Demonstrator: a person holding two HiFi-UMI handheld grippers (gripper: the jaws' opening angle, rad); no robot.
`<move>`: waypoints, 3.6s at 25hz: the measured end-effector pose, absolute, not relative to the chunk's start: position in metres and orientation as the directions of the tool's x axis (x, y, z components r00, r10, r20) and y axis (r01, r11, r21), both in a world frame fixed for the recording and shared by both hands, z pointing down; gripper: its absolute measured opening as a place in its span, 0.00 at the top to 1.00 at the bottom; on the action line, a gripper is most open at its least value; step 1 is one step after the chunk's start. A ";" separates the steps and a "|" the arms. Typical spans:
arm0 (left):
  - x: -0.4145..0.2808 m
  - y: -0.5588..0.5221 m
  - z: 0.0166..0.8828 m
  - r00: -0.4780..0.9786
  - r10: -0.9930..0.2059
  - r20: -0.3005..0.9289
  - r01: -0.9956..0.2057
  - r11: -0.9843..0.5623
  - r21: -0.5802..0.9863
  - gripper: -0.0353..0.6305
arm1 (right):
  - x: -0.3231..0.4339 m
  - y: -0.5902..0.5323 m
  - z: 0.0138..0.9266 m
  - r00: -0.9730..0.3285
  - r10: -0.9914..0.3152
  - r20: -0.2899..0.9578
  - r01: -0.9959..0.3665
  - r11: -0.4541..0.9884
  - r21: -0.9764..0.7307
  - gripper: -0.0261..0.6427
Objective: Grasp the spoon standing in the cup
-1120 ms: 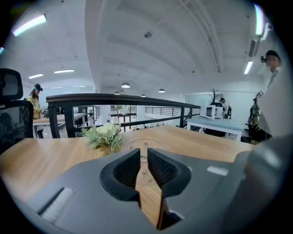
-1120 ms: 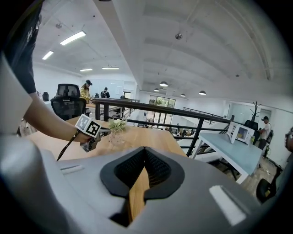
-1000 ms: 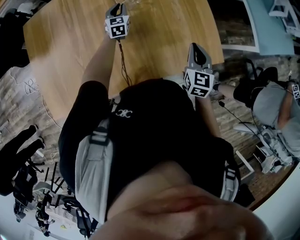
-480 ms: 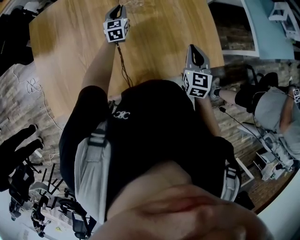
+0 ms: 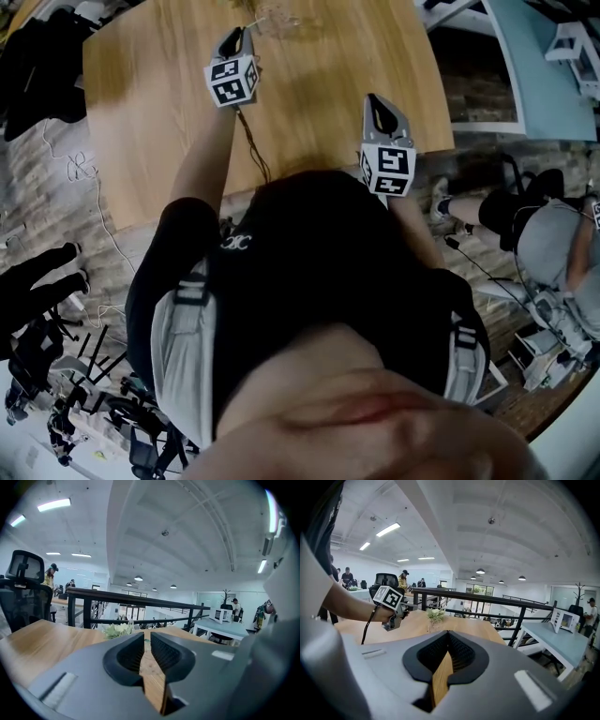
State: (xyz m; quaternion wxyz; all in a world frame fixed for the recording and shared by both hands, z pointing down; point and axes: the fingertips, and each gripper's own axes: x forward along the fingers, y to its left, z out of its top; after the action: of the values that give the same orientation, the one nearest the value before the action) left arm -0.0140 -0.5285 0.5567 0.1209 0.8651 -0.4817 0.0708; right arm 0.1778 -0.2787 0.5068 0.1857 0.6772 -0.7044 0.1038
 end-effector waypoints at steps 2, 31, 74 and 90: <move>-0.017 -0.520 0.546 0.519 -0.825 0.224 -0.855 -0.500 0.140 0.87 | 0.178 -0.280 0.510 -0.040 -0.915 0.403 -0.993 0.082 0.087 0.96; -0.097 -0.424 0.489 0.334 -0.923 0.191 -0.942 -0.333 0.037 0.87 | 0.135 -0.346 0.524 -0.316 -0.871 0.376 -0.947 0.316 -0.065 0.96; -0.096 -0.424 0.515 0.413 -0.872 0.262 -0.909 -0.411 0.064 0.87 | 0.154 -0.353 0.511 -0.227 -0.921 0.316 -0.973 0.200 -0.115 0.96; -0.100 -0.415 0.518 0.421 -0.865 0.274 -0.906 -0.416 0.079 0.87 | 0.152 -0.352 0.520 -0.235 -0.915 0.327 -0.969 0.193 -0.156 0.96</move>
State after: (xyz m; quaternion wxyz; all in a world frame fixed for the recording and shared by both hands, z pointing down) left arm -0.1002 -0.4150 0.5177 0.1078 0.8359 -0.5297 0.0954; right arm 0.1524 -0.3520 0.5202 0.0802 0.6132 -0.7681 0.1659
